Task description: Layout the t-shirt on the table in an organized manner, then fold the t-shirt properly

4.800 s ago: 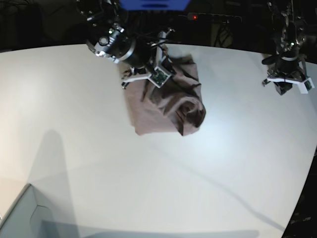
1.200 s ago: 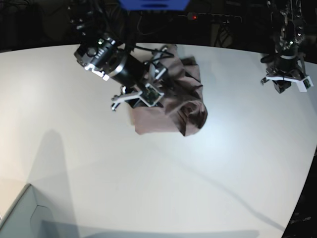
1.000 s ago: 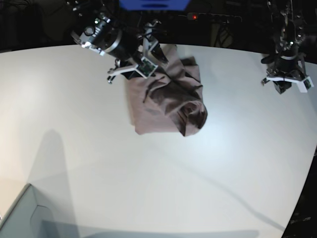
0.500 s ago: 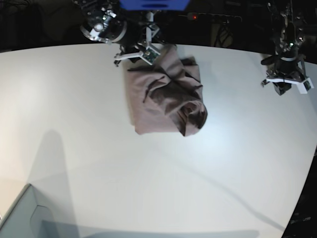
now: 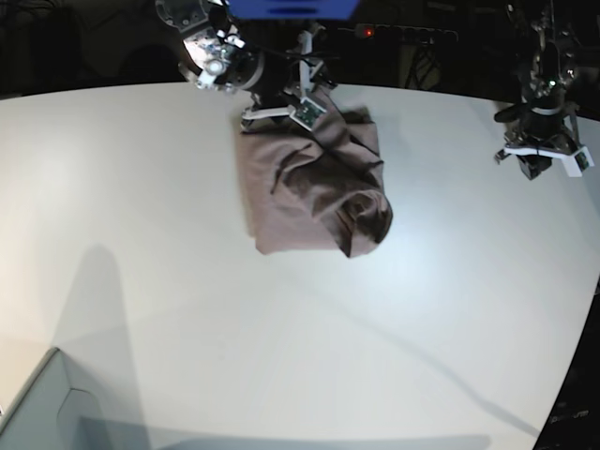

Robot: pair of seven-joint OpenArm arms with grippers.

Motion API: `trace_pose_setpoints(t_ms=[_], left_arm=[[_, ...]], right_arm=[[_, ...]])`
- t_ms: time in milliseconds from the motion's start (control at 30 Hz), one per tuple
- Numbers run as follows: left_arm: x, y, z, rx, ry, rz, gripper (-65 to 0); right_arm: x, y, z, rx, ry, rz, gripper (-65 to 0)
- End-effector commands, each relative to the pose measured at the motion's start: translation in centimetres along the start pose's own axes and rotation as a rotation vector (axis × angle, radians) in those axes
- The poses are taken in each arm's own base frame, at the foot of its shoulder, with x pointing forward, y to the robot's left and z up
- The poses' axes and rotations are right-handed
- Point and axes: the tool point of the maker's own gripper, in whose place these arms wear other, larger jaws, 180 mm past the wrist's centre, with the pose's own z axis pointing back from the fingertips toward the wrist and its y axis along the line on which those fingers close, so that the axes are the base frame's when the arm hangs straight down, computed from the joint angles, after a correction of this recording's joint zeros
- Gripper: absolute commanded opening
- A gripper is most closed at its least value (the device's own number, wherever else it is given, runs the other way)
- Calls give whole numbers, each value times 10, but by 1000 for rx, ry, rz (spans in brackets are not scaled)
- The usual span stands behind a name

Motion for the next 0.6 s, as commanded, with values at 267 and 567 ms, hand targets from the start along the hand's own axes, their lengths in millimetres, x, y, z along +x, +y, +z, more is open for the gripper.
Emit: trace_pose_setpoints(t_ms=[267,567], left_arm=[[14,0,0,-8,-44,-12,-498],[16,-1,-1,-8,-49,-10,-498]], right_arm=[[-1,-8,-9,3,8,-8,-374],[-7,-9,-11,7,25,-12,-641]])
